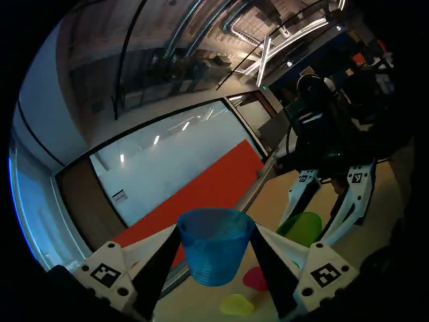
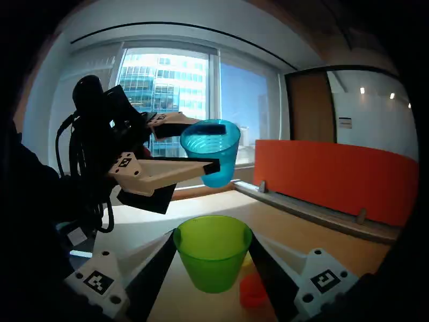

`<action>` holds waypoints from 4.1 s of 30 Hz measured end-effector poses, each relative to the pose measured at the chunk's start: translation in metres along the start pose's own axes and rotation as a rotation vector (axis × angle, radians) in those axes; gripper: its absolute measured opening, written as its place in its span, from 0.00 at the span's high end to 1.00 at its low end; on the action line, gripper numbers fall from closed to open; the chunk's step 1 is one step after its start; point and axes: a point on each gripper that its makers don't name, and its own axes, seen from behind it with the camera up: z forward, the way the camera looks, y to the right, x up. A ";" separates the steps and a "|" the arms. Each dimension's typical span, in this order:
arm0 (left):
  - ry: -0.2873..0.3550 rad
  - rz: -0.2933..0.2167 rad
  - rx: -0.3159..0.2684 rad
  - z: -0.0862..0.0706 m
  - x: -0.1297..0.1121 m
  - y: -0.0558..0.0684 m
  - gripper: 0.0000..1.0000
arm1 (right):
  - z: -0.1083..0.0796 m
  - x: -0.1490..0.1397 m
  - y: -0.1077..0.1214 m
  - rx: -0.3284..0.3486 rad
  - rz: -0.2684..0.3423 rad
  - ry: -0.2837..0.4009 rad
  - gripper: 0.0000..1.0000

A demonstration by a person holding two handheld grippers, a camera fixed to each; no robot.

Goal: Pour water

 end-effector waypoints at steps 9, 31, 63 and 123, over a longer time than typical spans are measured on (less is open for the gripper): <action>0.001 0.047 -0.002 0.001 0.005 -0.003 0.13 | 0.004 0.001 -0.002 0.010 -0.002 0.003 0.08; 0.001 0.187 -0.005 0.001 0.021 -0.004 0.13 | 0.009 0.003 -0.005 0.022 0.003 0.012 0.08; 0.005 0.312 0.002 0.012 0.026 -0.005 0.14 | 0.008 0.004 0.004 0.014 0.008 0.021 0.08; 0.034 0.520 0.032 0.020 0.041 -0.006 0.14 | 0.004 0.009 0.012 0.003 -0.006 0.027 0.08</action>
